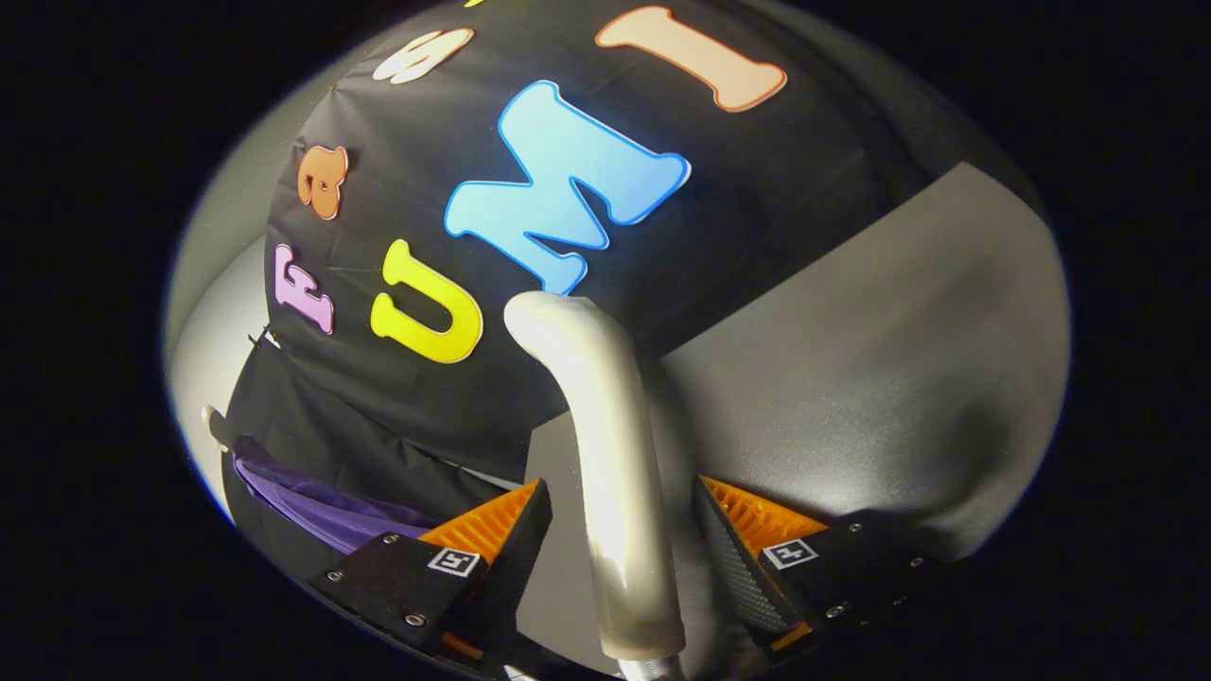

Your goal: Iron the clothes twice with a garment steamer, once on the left side and once on the right side.

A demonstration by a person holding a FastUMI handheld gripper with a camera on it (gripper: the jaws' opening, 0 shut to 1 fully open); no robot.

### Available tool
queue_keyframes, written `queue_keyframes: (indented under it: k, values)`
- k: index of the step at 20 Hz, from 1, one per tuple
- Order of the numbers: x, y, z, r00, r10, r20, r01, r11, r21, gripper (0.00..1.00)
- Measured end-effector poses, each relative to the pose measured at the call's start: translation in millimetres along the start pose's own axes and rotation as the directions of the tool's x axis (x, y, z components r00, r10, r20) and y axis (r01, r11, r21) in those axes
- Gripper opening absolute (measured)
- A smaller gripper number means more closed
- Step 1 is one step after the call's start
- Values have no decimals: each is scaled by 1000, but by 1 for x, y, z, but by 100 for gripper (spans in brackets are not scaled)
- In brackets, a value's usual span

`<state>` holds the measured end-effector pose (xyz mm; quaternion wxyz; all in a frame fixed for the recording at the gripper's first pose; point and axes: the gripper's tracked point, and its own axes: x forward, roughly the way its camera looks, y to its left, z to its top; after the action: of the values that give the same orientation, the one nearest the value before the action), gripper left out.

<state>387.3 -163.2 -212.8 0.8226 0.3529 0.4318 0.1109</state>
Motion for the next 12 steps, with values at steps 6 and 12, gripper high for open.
queue_keyframes:
  k: [6,12]
  values:
    - [10,3,-2,998,44,-51,-39,996,86,68]
    - [14,2,-7,997,35,-64,-29,996,88,39]
